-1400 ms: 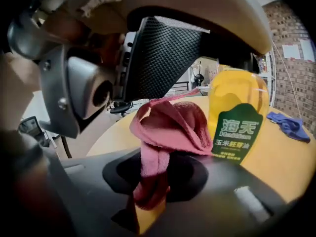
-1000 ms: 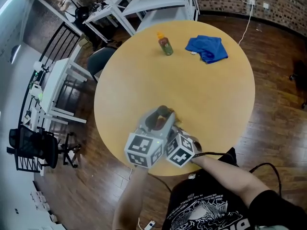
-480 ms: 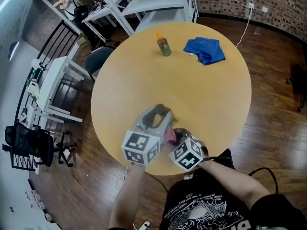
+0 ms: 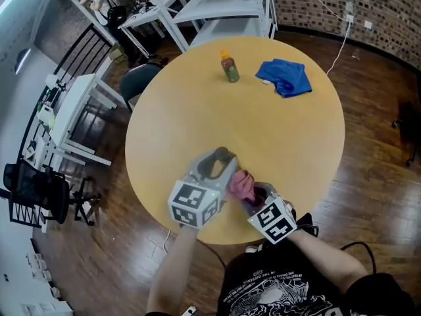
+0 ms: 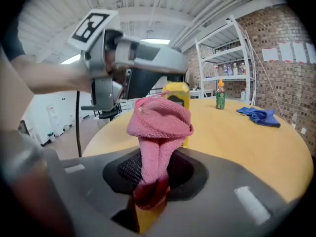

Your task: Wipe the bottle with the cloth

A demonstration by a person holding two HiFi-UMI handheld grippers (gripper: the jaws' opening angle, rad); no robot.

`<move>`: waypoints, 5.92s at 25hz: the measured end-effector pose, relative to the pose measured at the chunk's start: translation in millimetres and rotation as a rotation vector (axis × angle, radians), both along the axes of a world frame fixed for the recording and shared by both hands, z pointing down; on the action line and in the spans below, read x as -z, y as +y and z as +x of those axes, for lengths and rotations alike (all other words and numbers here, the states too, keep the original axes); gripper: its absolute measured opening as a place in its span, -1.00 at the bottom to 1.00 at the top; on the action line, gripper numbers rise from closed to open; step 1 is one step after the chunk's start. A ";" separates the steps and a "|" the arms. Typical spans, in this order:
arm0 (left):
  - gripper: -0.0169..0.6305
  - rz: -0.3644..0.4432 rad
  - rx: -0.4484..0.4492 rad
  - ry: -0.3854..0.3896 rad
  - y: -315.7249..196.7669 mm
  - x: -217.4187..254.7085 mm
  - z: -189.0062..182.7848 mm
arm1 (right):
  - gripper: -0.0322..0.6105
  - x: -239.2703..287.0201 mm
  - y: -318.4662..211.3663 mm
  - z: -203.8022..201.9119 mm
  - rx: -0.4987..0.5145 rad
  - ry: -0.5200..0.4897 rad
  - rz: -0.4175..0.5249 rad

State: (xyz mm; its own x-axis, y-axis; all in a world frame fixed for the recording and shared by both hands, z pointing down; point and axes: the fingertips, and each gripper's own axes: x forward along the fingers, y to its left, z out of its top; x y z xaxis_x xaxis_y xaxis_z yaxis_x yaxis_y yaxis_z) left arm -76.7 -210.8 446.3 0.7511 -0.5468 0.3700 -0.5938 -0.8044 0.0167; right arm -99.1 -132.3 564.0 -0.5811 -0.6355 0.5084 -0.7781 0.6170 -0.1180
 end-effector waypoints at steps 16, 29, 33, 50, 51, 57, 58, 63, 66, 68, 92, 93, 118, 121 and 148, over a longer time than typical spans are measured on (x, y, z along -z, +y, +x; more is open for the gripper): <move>-0.45 -0.009 -0.027 0.020 2.4 1.0 0.6 | -0.58 129.5 -92.1 53.9 0.119 -0.119 0.166; -0.45 -0.013 -0.060 0.043 5.1 0.0 5.9 | -0.58 108.3 -136.3 -9.8 0.517 -0.228 -0.144; -0.45 -0.011 -0.058 0.051 3.3 3.1 8.4 | -0.58 81.8 -135.0 -17.7 0.575 -0.251 -0.281; -0.45 -0.030 -0.062 0.077 3.6 1.5 3.5 | -0.58 -23.3 -136.1 -19.9 0.595 -0.071 -0.446; -0.45 -0.029 -0.060 0.076 2.6 1.1 3.6 | -0.58 -26.6 -136.2 -19.7 0.601 -0.066 -0.455; -0.45 -0.029 -0.063 0.073 5.0 -1.0 9.0 | -0.58 -4.9 -164.6 -21.3 0.621 -0.141 -0.473; -0.45 -0.028 -0.062 0.075 4.4 -0.1 9.6 | -0.58 7.1 -169.4 -26.0 0.636 -0.183 -0.487; -0.45 -0.021 -0.063 0.074 -0.2 1.7 9.2 | -0.58 19.6 -130.6 -38.7 0.938 -0.062 -0.643; -0.45 -0.020 -0.059 0.078 -1.5 0.6 9.0 | -0.58 14.0 -116.9 -46.7 1.023 -0.012 -0.683; -0.45 -0.019 -0.057 0.080 -1.4 1.3 10.1 | -0.58 11.0 -115.9 -53.3 1.040 0.007 -0.685; -0.45 -0.010 -0.053 0.071 -0.5 1.8 7.1 | -0.59 18.5 -91.9 -108.6 1.235 0.073 -0.688; -0.45 -0.008 -0.051 0.071 -0.5 0.9 5.9 | -0.59 22.6 -101.9 -110.2 1.193 0.054 -0.642; -0.45 0.049 -0.039 0.065 7.8 -17.5 -3.2 | -0.59 109.0 -129.6 11.5 0.397 -0.254 -0.097; -0.45 0.049 -0.052 0.057 7.8 -17.5 -3.7 | -0.59 107.6 -119.8 16.2 0.375 -0.280 -0.095; -0.22 0.056 -0.125 -0.018 24.2 -37.1 -16.9 | -0.59 120.9 -51.7 33.2 0.233 -0.323 -0.020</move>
